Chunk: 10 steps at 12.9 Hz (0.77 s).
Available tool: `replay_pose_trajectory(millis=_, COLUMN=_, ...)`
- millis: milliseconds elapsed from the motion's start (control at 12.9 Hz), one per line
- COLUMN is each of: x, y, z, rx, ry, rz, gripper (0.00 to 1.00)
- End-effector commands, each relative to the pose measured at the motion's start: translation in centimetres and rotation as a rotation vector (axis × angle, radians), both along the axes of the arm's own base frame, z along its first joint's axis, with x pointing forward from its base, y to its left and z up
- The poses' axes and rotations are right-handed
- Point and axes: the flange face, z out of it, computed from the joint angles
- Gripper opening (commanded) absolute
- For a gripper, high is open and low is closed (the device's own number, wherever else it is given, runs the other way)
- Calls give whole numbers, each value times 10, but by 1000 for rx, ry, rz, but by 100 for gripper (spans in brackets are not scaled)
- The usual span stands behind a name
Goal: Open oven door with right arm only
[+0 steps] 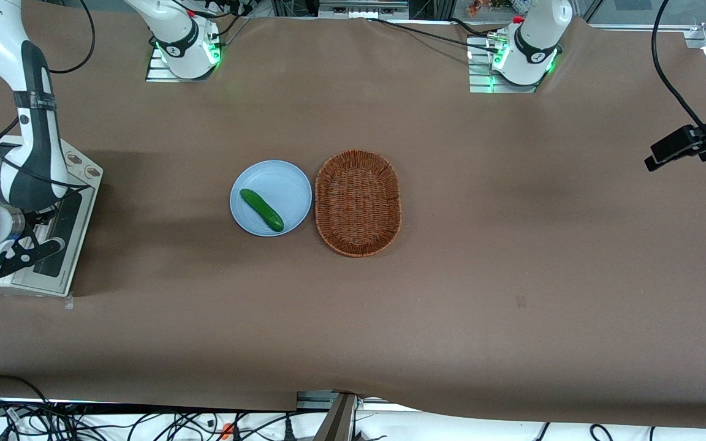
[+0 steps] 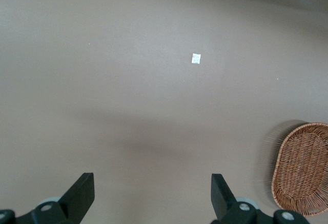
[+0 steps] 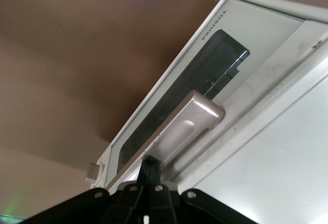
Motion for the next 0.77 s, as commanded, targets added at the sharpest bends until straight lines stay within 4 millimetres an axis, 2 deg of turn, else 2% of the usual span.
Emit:
replay_pose_trajectory(millis=0, x=-7, y=-6, z=-16, rx=6, ry=12, rz=17, gripper=0)
replay_pose_trajectory(millis=309, x=-6, y=-2, z=-23, rx=11, ry=7, rz=5, gripper=0)
replay_pose_trajectory(millis=696, x=2, y=28, z=-38, rx=37, ry=-23, rz=-26, gripper=0)
